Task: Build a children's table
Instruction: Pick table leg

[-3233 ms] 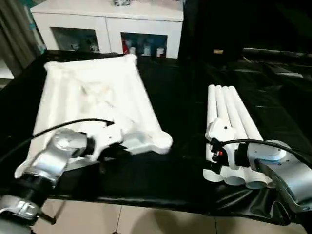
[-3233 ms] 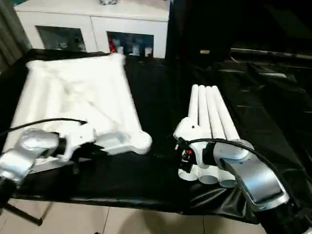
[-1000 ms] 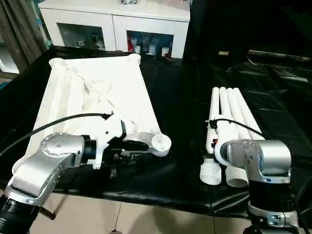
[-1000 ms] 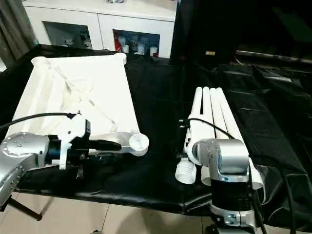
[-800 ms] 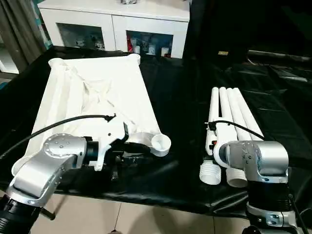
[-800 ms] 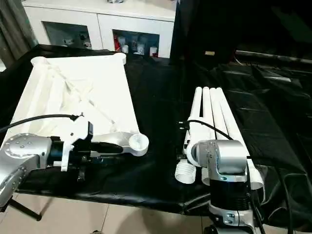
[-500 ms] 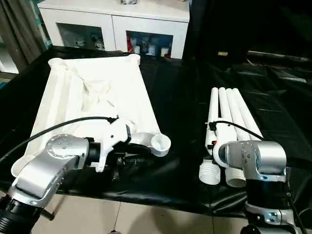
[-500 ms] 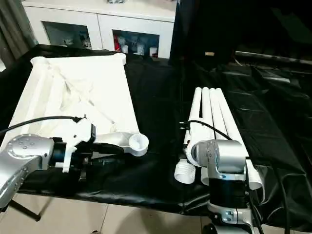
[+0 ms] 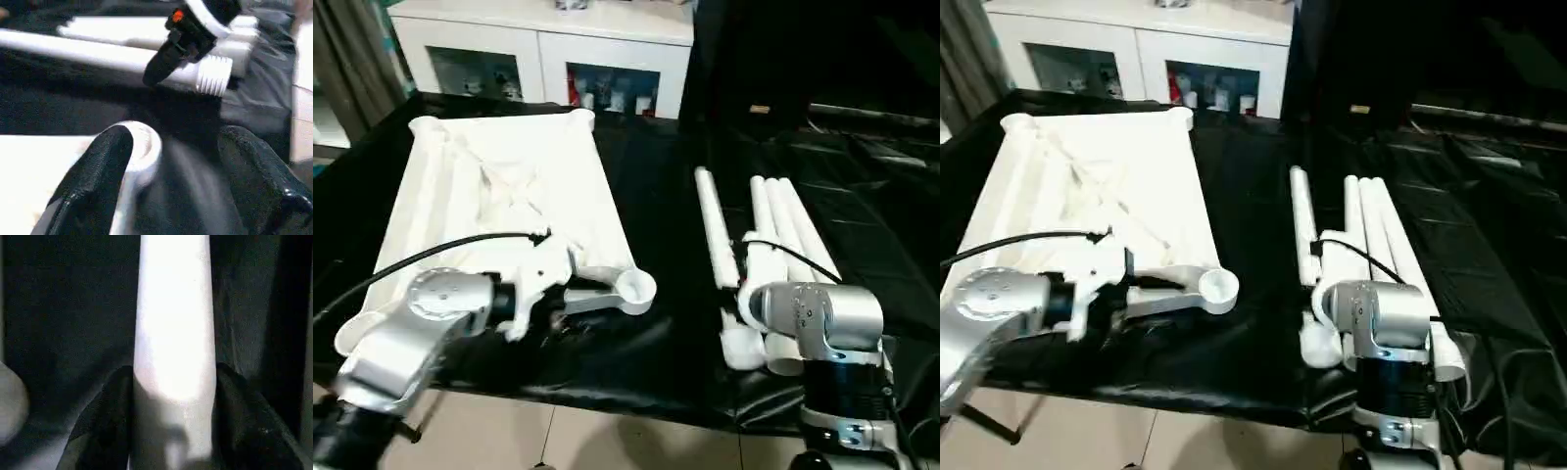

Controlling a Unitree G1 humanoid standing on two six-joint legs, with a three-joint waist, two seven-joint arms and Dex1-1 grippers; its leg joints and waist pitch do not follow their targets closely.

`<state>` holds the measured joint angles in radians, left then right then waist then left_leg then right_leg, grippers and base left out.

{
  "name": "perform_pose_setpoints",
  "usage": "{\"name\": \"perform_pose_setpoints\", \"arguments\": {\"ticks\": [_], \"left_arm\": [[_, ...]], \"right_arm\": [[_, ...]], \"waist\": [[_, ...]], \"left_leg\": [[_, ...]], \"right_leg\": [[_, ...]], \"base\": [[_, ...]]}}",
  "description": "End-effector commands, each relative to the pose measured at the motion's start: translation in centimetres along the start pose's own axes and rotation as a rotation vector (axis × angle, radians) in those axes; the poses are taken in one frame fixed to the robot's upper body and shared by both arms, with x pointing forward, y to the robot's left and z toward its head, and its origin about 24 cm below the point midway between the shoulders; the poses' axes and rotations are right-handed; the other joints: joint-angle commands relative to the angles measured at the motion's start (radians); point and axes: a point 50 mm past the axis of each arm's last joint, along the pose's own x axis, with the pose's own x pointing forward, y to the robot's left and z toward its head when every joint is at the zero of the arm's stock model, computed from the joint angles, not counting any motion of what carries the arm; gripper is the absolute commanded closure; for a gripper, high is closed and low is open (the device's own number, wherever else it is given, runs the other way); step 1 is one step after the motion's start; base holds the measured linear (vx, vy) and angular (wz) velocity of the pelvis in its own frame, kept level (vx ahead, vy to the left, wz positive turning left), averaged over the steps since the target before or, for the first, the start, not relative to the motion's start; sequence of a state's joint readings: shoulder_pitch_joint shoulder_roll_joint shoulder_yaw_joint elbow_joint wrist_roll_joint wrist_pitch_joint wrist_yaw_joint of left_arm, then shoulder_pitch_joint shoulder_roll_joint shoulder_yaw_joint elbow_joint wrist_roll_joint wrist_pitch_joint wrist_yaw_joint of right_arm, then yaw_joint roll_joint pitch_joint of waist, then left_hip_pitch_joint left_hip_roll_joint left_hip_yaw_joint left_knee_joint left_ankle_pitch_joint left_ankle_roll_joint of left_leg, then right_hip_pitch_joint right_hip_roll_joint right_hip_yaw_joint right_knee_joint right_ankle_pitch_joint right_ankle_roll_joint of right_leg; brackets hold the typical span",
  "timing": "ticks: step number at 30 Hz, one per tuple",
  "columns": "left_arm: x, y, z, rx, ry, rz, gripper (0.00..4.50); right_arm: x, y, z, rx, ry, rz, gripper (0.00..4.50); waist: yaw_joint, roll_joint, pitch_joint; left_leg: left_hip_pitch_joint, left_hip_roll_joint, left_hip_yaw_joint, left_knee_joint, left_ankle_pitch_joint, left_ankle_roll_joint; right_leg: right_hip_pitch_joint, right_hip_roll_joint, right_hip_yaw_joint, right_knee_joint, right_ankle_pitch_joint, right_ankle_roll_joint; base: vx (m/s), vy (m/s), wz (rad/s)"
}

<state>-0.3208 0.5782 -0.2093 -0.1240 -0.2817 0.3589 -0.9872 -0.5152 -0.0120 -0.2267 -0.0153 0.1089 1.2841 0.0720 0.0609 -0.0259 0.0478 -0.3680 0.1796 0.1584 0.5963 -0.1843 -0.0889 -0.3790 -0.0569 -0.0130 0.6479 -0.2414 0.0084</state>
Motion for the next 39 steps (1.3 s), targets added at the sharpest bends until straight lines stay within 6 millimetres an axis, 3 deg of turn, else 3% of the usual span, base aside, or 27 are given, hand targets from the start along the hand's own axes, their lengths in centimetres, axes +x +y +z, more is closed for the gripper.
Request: {"name": "perform_pose_setpoints", "arguments": {"ticks": [1,4,7,9,10,12,13,14,17,23,29,31,32,35,39], "left_arm": [[-0.1,0.7,0.7,0.025,-0.045,0.050,0.87],[0.5,1.5,1.8,-0.024,-0.164,0.115,0.53],[2.3,4.3,3.4,-0.319,-0.287,0.259,0.30],[2.9,4.9,4.4,-0.489,-0.363,0.224,0.08],[3.0,4.9,4.7,-0.518,-0.381,0.212,0.02],[3.7,4.7,6.2,-0.653,-0.453,0.091,0.00],[3.9,4.5,7.2,-0.684,-0.510,0.033,0.00],[4.1,4.2,8.6,-0.728,-0.594,-0.044,0.00],[4.3,4.0,9.7,-0.767,-0.652,-0.089,0.00],[4.4,3.3,11.2,-0.815,-0.708,-0.162,0.00],[4.4,2.9,11.2,-0.831,-0.675,-0.162,0.00],[4.9,3.1,10.7,-0.836,-0.609,-0.092,0.00],[5.4,3.4,10.1,-0.831,-0.542,0.000,0.18],[5.9,4.1,9.3,-0.823,-0.472,0.132,0.50],[6.0,4.5,9.1,-0.858,-0.463,0.188,0.81]], "right_arm": [[-0.3,0.0,1.3,0.014,-0.089,0.021,2.62],[-0.7,0.1,2.4,0.084,-0.191,0.114,2.62],[-3.0,1.5,4.4,0.130,-0.396,0.506,2.63],[-4.3,2.1,4.7,0.132,-0.435,0.700,2.63],[-4.6,2.2,4.7,0.125,-0.443,0.736,2.63],[-6.1,2.6,4.7,0.081,-0.473,0.891,2.63],[-6.8,2.6,4.8,0.066,-0.484,0.946,2.63],[-7.8,2.8,4.9,0.055,-0.494,1.023,2.63],[-8.4,2.9,5.0,0.038,-0.503,1.060,2.64],[-8.4,3.1,4.7,0.001,-0.491,1.072,2.64],[-7.9,3.1,4.3,-0.059,-0.457,1.022,2.64],[-7.3,3.5,4.1,-0.148,-0.443,0.943,2.64],[-6.9,4.0,3.9,-0.225,-0.440,0.900,2.64],[-6.4,4.7,3.6,-0.328,-0.440,0.832,2.64],[-5.4,5.1,3.8,-0.446,-0.457,0.678,2.64]], "waist": [[0.001,0.014,-0.062],[0.003,0.015,-0.065],[0.008,0.010,-0.067],[0.014,0.013,-0.068],[0.016,0.005,-0.068],[0.018,0.003,-0.069],[0.018,-0.014,-0.068],[0.023,-0.010,-0.067],[0.030,-0.009,-0.065],[0.033,-0.014,-0.059],[0.032,-0.016,-0.057],[0.033,-0.016,-0.058],[0.033,-0.010,-0.058],[0.030,-0.012,-0.058],[0.028,-0.007,-0.058]], "left_leg": [[0.017,0.028,0.000,-0.069,-0.051,-0.072],[0.016,0.027,0.000,-0.066,-0.043,-0.064],[0.015,0.028,0.005,-0.061,-0.065,-0.032],[0.013,0.026,0.004,-0.056,-0.058,-0.016],[0.009,0.025,0.002,-0.055,-0.039,0.005],[0.008,0.022,0.004,-0.050,-0.010,0.026],[0.006,0.021,0.007,-0.050,-0.011,0.037],[0.004,0.024,0.006,-0.052,-0.004,0.048],[0.007,0.028,0.008,-0.052,-0.016,0.049],[0.010,0.032,0.007,-0.059,-0.046,0.012],[0.008,0.030,0.006,-0.060,-0.043,-0.007],[0.008,0.030,0.005,-0.060,-0.039,-0.012],[0.007,0.032,0.002,-0.061,-0.038,-0.020],[0.007,0.030,0.001,-0.062,-0.054,-0.026],[0.008,0.030,0.000,-0.061,-0.058,-0.036]], "right_leg": [[0.043,-0.054,0.035,-0.062,0.119,-0.153],[0.047,-0.054,0.034,-0.059,0.148,-0.168],[0.051,-0.055,0.034,-0.058,0.174,-0.198],[0.053,-0.058,0.033,-0.054,0.185,-0.217],[0.058,-0.058,0.032,-0.056,0.202,-0.230],[0.058,-0.055,0.031,-0.055,0.222,-0.248],[0.061,-0.053,0.031,-0.058,0.221,-0.254],[0.060,-0.056,0.031,-0.059,0.202,-0.257],[0.054,-0.055,0.030,-0.061,0.162,-0.266],[0.051,-0.059,0.031,-0.075,0.033,-0.213],[0.051,-0.058,0.032,-0.080,0.017,-0.170],[0.050,-0.057,0.032,-0.080,0.023,-0.161],[0.051,-0.058,0.031,-0.079,0.029,-0.150],[0.051,-0.057,0.032,-0.082,0.028,-0.124],[0.050,-0.055,0.033,-0.080,0.040,-0.138]], "base": [[0.000,0.000,0.00],[0.000,0.000,0.00],[0.000,0.000,0.00],[0.000,0.000,0.00],[0.000,0.000,0.00],[0.000,0.000,0.00],[0.000,0.000,0.00],[0.000,0.000,0.00],[0.000,0.000,0.00],[0.000,0.000,0.00],[0.000,0.000,0.00],[0.000,0.000,0.00],[0.000,0.000,0.00],[0.000,0.000,0.00],[0.000,0.000,0.00]]}}
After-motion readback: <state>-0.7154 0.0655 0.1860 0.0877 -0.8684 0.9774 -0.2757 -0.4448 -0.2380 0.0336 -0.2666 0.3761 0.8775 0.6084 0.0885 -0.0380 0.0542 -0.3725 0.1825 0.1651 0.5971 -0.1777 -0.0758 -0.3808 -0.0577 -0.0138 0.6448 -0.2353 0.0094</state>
